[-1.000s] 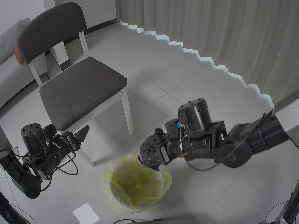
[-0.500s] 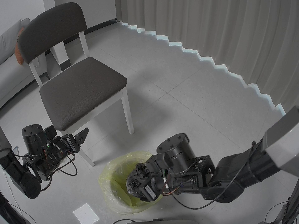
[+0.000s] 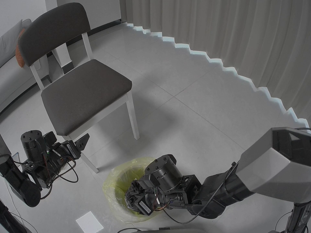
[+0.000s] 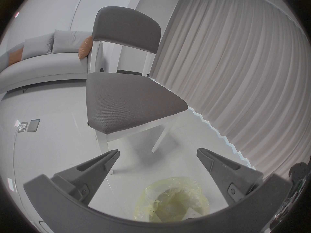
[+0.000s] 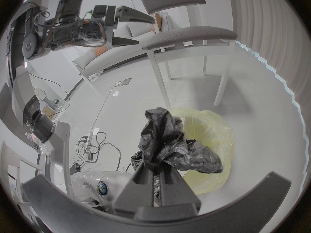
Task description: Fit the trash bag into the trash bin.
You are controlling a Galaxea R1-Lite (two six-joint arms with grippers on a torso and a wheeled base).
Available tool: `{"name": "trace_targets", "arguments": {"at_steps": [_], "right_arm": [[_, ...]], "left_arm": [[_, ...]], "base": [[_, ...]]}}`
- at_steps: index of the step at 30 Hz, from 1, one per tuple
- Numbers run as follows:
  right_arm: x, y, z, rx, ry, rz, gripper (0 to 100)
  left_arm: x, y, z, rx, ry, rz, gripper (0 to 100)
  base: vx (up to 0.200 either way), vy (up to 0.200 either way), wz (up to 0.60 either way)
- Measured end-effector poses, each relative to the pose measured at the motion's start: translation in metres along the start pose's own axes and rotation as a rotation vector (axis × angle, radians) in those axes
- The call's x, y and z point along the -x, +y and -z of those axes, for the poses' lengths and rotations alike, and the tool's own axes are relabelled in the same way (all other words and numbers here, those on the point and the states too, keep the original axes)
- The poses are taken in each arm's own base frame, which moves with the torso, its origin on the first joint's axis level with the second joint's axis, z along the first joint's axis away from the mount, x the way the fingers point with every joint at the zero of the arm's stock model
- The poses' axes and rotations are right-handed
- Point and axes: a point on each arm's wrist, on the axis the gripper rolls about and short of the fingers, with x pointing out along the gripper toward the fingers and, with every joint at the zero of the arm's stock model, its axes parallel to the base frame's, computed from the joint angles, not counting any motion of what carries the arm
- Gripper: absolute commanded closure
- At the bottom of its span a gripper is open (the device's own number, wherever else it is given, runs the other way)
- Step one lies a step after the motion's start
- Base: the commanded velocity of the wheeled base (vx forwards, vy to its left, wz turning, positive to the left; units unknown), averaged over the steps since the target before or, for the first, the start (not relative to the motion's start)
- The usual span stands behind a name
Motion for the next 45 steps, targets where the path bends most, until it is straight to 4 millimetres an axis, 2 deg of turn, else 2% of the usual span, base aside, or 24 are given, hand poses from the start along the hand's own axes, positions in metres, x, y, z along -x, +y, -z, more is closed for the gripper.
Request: {"name": "trace_targets", "arguments": {"at_steps": [15, 21, 24, 31, 36, 45], "right_arm": [[-0.009, -0.004, -0.003, -0.007, -0.004, 0.009, 0], [-0.007, -0.016, -0.003, -0.025, -0.002, 0.033, 0], [-0.007, -0.028, -0.003, -0.045, -0.003, 0.057, 0], [-0.013, -0.072, -0.007, -0.107, -0.013, 0.140, 0], [-0.029, -0.095, -0.018, -0.133, -0.033, 0.173, 0], [-0.066, -0.122, -0.032, -0.159, -0.018, 0.205, 0]], "left_arm": [[0.002, 0.003, 0.001, 0.005, 0.002, -0.008, 0], [0.007, 0.003, 0.005, 0.001, 0.014, 0.028, 0], [0.010, 0.003, 0.009, -0.002, 0.027, 0.054, 0], [0.009, 0.003, 0.011, -0.003, -0.004, 0.088, 0], [0.009, 0.005, 0.015, -0.005, -0.016, 0.092, 0], [0.011, 0.007, 0.021, -0.006, 0.010, 0.083, 0]], "base": [[0.000, 0.000, 0.00], [0.000, 0.000, 0.00], [0.000, 0.000, 0.00], [0.000, 0.000, 0.00], [0.000, 0.000, 0.00], [0.000, 0.000, 0.00]]}}
